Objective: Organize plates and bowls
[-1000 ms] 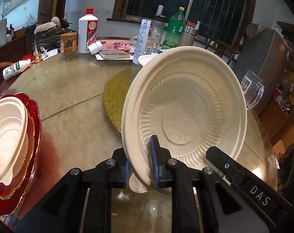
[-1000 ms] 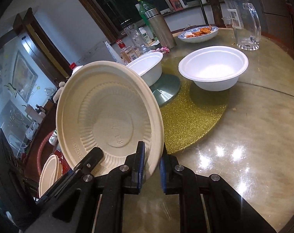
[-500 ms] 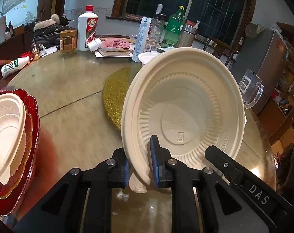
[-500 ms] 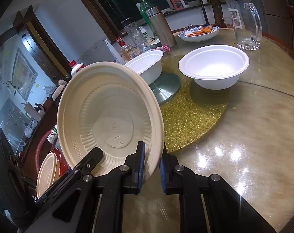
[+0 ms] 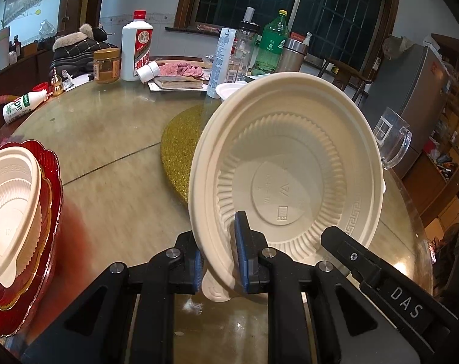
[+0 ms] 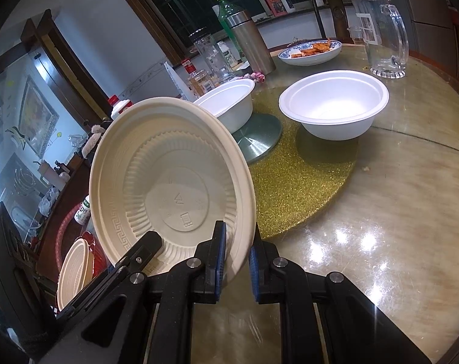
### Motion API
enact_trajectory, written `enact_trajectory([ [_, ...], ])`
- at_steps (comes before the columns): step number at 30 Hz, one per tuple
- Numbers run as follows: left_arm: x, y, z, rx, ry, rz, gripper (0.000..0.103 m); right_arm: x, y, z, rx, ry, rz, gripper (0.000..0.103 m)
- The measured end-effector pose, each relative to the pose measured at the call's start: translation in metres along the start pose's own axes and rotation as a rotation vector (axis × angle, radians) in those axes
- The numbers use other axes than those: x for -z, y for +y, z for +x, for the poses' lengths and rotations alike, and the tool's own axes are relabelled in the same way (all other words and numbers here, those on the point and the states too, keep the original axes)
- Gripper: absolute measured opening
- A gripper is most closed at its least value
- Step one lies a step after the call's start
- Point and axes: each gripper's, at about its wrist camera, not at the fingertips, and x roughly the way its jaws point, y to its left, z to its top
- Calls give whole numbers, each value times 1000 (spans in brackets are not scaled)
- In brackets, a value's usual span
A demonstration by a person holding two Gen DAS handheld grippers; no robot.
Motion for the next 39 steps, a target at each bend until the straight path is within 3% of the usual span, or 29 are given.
enact_trajectory([
  [18,3,-5,-9,-17,-64,13,16,3,5,-7,-4,-40,-26,14],
  [25,0,-10,-10,-55,-24,30,17,1,9,-8,25,-22,-30,14],
  [33,-7,6,-41,-82,11,1,17,5,32,-22,-29,13,-53,14],
  [39,-11,21,-74,-95,-24,-9,17,6,59,-38,-82,22,-91,14],
])
